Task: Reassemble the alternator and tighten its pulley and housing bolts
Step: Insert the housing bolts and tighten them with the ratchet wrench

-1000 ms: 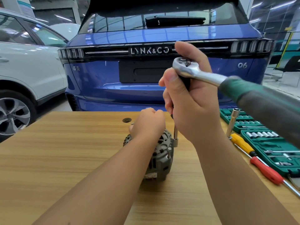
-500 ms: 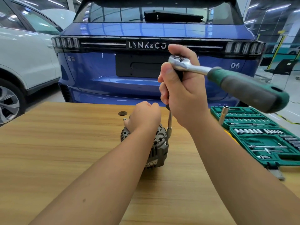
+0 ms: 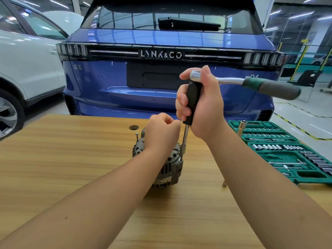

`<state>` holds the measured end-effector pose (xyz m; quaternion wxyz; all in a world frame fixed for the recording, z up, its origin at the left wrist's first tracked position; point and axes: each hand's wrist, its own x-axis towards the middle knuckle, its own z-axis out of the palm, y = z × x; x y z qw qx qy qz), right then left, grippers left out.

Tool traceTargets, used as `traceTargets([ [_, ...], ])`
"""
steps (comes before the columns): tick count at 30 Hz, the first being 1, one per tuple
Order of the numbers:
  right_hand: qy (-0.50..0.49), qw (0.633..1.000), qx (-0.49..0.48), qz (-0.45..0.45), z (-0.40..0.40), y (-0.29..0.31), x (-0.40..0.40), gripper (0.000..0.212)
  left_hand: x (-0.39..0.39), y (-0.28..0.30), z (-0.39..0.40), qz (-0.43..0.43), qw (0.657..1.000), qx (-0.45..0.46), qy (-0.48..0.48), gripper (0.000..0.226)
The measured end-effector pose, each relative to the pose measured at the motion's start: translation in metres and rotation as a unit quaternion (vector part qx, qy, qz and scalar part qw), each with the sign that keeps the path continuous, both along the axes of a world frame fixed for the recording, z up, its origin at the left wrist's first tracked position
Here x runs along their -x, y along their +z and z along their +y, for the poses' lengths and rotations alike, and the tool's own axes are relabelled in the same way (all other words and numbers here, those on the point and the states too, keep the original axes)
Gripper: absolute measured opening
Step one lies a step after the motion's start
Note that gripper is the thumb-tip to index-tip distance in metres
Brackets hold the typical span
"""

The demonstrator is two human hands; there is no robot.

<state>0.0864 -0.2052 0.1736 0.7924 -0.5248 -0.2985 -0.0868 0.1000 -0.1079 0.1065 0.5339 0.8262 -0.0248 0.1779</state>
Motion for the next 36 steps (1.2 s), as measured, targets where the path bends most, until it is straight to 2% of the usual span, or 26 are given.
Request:
traceTargets([
  [2, 0.031, 0.999, 0.002, 0.027, -0.002, 0.003, -0.002, 0.044, 0.010, -0.001, 0.007, -0.024, 0.996, -0.027, -0.080, 0.016],
  [4, 0.035, 0.998, 0.017, 0.050, -0.003, 0.006, -0.003, 0.044, 0.016, 0.001, 0.017, 0.008, 0.984, -0.054, -0.172, 0.026],
  [6, 0.026, 0.997, 0.033, 0.069, -0.005, 0.009, -0.004, 0.041, 0.019, 0.001, 0.024, 0.041, 0.972, -0.075, -0.219, 0.031],
  [9, 0.019, 0.994, 0.031, 0.100, -0.006, 0.012, -0.005, 0.036, 0.022, -0.004, 0.020, 0.047, 0.971, -0.129, -0.198, 0.018],
  [13, 0.014, 0.993, -0.025, 0.115, -0.001, 0.013, -0.003, 0.029, 0.023, -0.008, 0.015, 0.033, 0.969, -0.187, -0.159, 0.027],
  [16, 0.009, 0.991, -0.073, 0.108, 0.001, 0.012, -0.002, 0.024, 0.022, -0.007, 0.016, 0.041, 0.970, -0.186, -0.151, 0.027],
  [18, -0.008, 0.989, -0.086, 0.117, 0.001, 0.014, -0.002, 0.029, 0.023, -0.007, 0.015, 0.040, 0.971, -0.180, -0.152, 0.028],
  [24, -0.017, 0.974, -0.104, 0.200, 0.002, 0.028, 0.000, 0.020, 0.023, -0.009, 0.018, 0.030, 0.972, -0.164, -0.164, 0.030],
  [27, -0.057, 0.966, -0.118, 0.221, 0.006, 0.036, 0.001, 0.013, 0.025, -0.009, 0.019, 0.029, 0.971, -0.160, -0.175, 0.030],
  [30, -0.114, 0.976, -0.077, 0.167, 0.010, 0.033, 0.003, 0.011, 0.026, -0.008, 0.019, 0.039, 0.970, -0.153, -0.186, 0.028],
  [33, -0.190, 0.982, -0.012, 0.017, 0.017, 0.020, 0.009, 0.014, 0.023, -0.008, 0.018, 0.039, 0.967, -0.162, -0.192, 0.030],
  [35, -0.281, 0.954, 0.052, -0.097, 0.017, 0.013, 0.011, 0.016, 0.022, -0.008, 0.017, 0.030, 0.962, -0.186, -0.195, 0.033],
  [36, -0.335, 0.923, 0.102, -0.162, 0.015, 0.011, 0.011, 0.017, 0.021, -0.008, 0.017, 0.027, 0.961, -0.194, -0.195, 0.034],
])
